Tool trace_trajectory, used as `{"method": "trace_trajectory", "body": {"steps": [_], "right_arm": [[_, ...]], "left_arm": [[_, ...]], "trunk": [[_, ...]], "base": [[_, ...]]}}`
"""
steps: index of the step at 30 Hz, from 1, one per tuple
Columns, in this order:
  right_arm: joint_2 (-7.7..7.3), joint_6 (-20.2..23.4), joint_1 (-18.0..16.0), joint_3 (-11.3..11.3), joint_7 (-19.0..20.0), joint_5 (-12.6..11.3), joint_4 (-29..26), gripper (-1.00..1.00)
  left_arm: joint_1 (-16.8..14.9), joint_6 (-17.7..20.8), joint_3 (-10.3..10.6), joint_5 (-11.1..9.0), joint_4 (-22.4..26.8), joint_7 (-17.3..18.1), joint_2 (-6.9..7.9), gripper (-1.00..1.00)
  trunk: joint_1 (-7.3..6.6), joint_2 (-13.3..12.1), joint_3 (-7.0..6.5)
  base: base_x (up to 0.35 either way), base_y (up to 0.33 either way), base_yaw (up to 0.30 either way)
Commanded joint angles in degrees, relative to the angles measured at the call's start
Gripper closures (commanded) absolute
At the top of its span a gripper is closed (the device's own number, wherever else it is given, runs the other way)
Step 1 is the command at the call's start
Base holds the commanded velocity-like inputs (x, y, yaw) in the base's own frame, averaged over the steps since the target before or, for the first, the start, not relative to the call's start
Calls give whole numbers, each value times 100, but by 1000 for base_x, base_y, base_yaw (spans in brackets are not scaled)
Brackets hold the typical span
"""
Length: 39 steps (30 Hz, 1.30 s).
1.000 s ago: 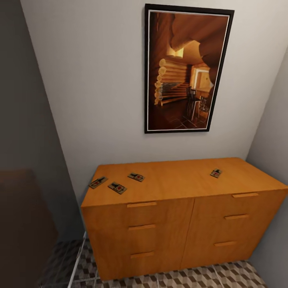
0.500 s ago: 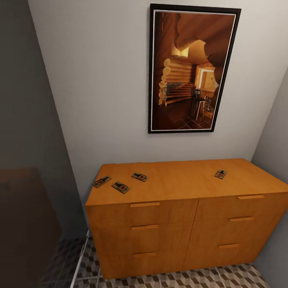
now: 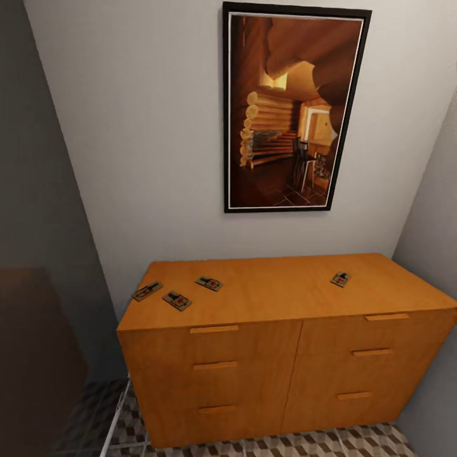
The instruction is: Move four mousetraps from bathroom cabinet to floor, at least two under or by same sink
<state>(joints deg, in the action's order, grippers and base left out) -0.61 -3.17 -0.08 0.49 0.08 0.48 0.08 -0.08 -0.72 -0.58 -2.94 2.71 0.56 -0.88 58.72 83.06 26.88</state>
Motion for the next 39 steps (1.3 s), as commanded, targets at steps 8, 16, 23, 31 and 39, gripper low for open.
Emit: {"method": "trace_trajectory", "body": {"steps": [8,16,23,31,39], "right_arm": [[0,-17,-1,4,1,5,1,-100],[0,-17,-1,4,1,5,1,-100],[0,-17,-1,4,1,5,1,-100],[0,-17,-1,4,1,5,1,-100],[0,-17,-1,4,1,5,1,-100]], "left_arm": [[-1,-8,-4,-31,1,6,0,-100],[-1,-8,-3,-31,1,6,0,-100],[-1,-8,-3,-31,1,6,0,-100],[-1,-8,-3,-31,1,3,0,-100],[-1,-8,-3,-31,1,-1,0,-100]], "trunk": [[1,2,5],[1,2,5],[1,2,5],[1,2,5],[1,2,5]], "base": [[97,-255,0],[100,-260,0],[95,-229,0],[40,-88,0],[9,-19,0]]}}
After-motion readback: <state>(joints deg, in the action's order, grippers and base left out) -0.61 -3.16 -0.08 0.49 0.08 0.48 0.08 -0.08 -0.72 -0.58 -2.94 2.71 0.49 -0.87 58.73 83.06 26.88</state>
